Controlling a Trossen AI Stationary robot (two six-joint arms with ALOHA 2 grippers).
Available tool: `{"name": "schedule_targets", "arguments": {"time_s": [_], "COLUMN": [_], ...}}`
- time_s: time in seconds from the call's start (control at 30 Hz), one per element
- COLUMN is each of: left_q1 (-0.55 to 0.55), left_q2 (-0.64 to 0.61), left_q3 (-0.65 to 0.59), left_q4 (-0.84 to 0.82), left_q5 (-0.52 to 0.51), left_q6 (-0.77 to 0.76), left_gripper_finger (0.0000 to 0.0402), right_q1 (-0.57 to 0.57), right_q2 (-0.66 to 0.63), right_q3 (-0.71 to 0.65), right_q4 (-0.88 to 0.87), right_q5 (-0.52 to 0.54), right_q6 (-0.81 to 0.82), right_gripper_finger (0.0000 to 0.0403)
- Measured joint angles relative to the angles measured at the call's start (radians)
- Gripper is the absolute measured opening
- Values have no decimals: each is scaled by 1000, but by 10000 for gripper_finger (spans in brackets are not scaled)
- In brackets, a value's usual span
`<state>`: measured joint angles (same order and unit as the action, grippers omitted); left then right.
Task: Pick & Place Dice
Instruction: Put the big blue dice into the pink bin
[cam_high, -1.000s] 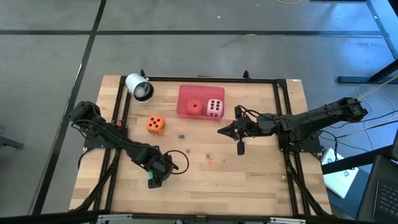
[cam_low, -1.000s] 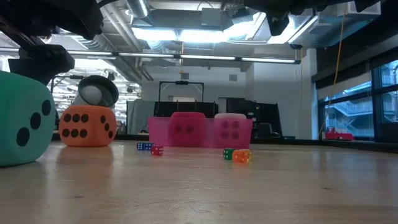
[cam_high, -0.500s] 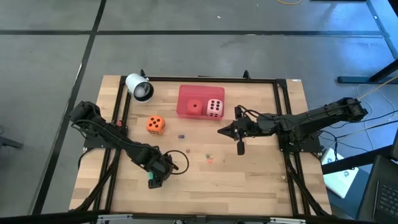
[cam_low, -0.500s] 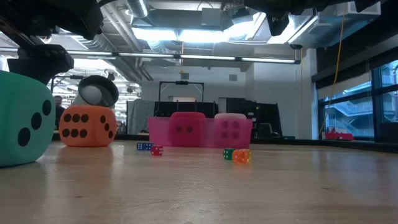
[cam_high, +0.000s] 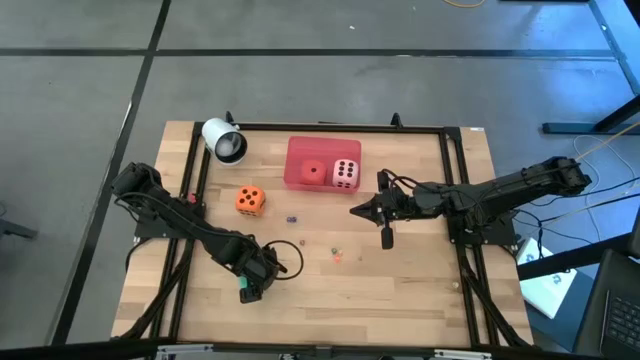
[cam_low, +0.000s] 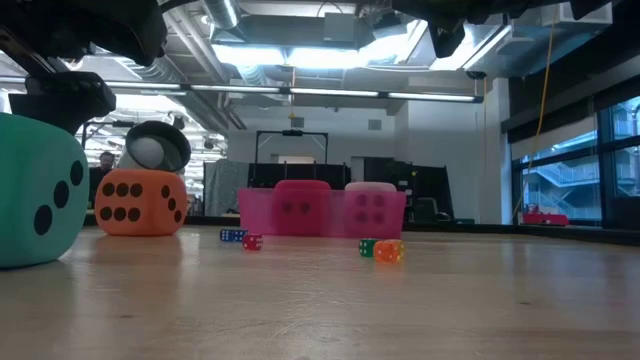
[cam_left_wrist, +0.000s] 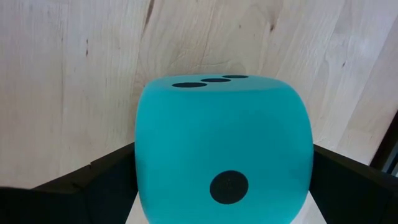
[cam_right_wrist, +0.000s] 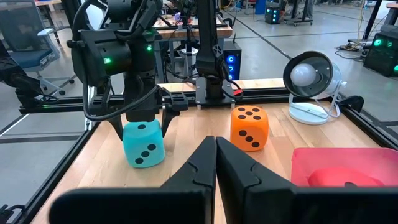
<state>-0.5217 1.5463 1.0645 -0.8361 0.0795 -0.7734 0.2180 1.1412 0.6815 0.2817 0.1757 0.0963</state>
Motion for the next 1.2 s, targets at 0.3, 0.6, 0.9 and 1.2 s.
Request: {"name": "schedule_targets", "arguments": {"time_s": [0.3,0.6,0.9,1.2], "left_q1": [1,1,20,49], "left_q2": [0,0,-41,-141], "left_q3": [0,0,0,22], "left_q4": [-3,-5,0,0], "left_q5": [15,18,30,28], "left_q6": [17,26,29,29], "left_gripper_finger": [375,345,343,342], "right_q1": [0,0,0,0], "right_q2": [0,0,0,0], "right_q3": [0,0,0,0], "right_q4": [0,0,0,-1], "right_q5": [0,0,0,0], "right_q6": [0,0,1,4], "right_gripper_finger": [11,11,11,11]}}
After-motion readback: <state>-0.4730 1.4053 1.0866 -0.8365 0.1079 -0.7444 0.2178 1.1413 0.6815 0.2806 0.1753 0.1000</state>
